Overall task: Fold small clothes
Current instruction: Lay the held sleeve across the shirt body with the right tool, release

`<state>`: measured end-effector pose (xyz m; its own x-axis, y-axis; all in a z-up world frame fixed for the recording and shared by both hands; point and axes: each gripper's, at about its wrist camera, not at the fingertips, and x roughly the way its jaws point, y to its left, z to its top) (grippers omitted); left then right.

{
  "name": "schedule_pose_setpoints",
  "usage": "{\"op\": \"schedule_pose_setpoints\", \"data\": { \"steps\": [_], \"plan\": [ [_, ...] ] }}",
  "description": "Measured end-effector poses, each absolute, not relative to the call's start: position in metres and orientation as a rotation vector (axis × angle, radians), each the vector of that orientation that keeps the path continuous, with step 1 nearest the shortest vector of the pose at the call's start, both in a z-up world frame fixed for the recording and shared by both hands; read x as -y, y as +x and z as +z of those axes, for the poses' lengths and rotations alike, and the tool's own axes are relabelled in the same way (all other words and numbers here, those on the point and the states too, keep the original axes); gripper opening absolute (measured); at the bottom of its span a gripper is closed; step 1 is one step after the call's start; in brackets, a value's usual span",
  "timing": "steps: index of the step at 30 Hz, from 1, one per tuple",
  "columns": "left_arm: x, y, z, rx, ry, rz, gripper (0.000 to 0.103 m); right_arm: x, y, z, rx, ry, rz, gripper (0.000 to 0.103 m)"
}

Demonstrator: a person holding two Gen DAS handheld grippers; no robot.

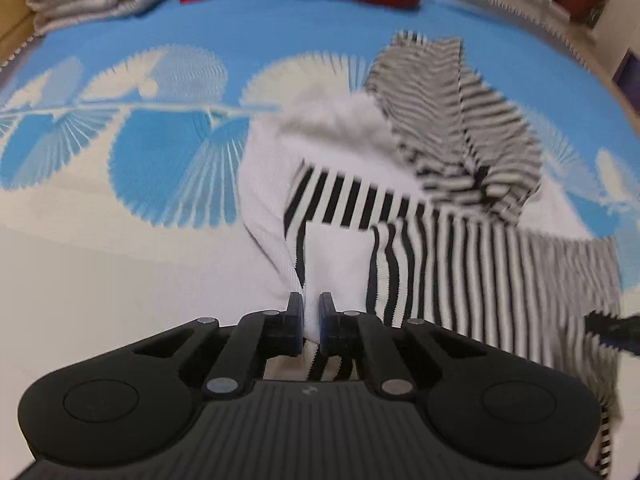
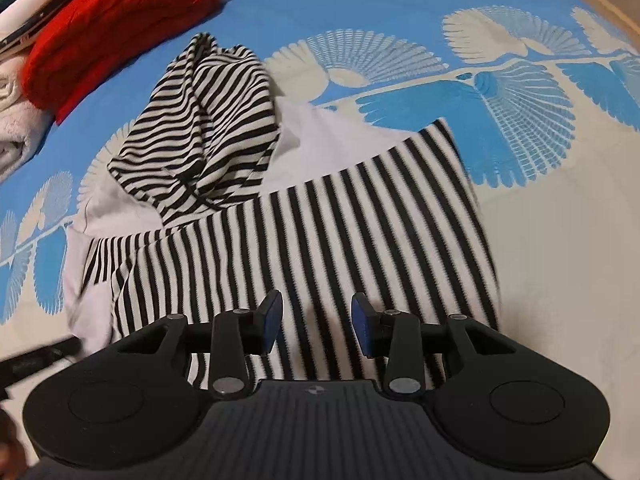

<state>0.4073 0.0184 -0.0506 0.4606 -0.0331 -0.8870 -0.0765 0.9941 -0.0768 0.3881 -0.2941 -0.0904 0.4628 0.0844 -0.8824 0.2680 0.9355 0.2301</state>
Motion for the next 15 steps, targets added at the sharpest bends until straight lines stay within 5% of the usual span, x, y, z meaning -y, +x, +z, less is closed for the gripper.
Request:
{"op": "schedule_pose_setpoints", "data": {
  "steps": [9,15],
  "plan": [
    [-0.049,0.409,-0.056,-1.173,-0.205,0.118,0.002,0.275,0.389,-0.124,-1.194,0.303,-0.175,0.041],
    [-0.042,0.409,-0.033,-1.077,-0.208,0.057,0.021,0.271,0.39,-0.129,-1.198,0.277,-0.207,0.041]
  ]
}}
